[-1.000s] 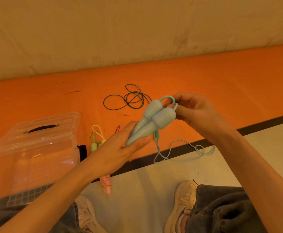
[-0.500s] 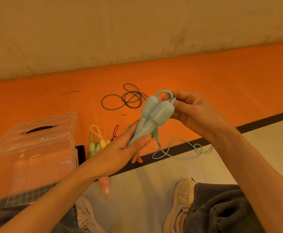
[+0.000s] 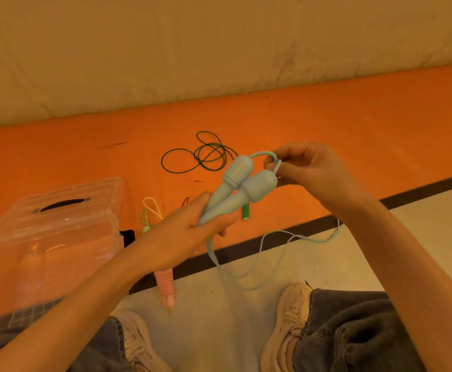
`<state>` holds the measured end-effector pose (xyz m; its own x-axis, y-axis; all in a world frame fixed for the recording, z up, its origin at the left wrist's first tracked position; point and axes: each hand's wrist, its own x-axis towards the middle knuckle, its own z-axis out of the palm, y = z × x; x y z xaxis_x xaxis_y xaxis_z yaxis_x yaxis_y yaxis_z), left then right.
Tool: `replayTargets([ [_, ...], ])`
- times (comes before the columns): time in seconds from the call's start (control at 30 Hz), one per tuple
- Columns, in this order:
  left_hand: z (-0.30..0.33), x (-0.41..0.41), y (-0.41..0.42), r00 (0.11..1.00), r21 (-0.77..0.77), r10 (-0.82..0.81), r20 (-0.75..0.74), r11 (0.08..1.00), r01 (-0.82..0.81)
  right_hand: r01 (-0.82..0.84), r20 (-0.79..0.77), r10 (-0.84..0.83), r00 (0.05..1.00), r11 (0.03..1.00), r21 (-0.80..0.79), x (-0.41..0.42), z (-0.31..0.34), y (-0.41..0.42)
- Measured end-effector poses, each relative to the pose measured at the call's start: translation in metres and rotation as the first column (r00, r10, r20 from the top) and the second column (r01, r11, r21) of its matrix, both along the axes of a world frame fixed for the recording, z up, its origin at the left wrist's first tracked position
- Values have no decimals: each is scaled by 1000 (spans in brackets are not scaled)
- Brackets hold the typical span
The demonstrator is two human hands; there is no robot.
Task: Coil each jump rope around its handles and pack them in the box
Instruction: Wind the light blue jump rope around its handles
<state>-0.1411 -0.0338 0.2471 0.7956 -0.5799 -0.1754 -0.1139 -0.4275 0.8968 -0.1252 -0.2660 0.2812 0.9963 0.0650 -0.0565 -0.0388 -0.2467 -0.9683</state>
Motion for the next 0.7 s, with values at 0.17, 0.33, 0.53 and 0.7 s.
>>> replayTargets([
  [0.17,-7,-3,5,949,390,4,315,911,-133,-11,-51,3,999,986,-168,2,-7,3],
  [0.33,-4,-3,6,947,356,31,319,922,-150,51,-173,-38,984,996,71,4,-5,3],
  [0.53,0,-4,4,935,364,40,353,915,-177,241,-451,-104,886,936,258,5,-4,3],
  [0.7,-3,-5,2,934,416,-15,357,898,-144,153,-441,-64,895,974,170,2,-7,9],
])
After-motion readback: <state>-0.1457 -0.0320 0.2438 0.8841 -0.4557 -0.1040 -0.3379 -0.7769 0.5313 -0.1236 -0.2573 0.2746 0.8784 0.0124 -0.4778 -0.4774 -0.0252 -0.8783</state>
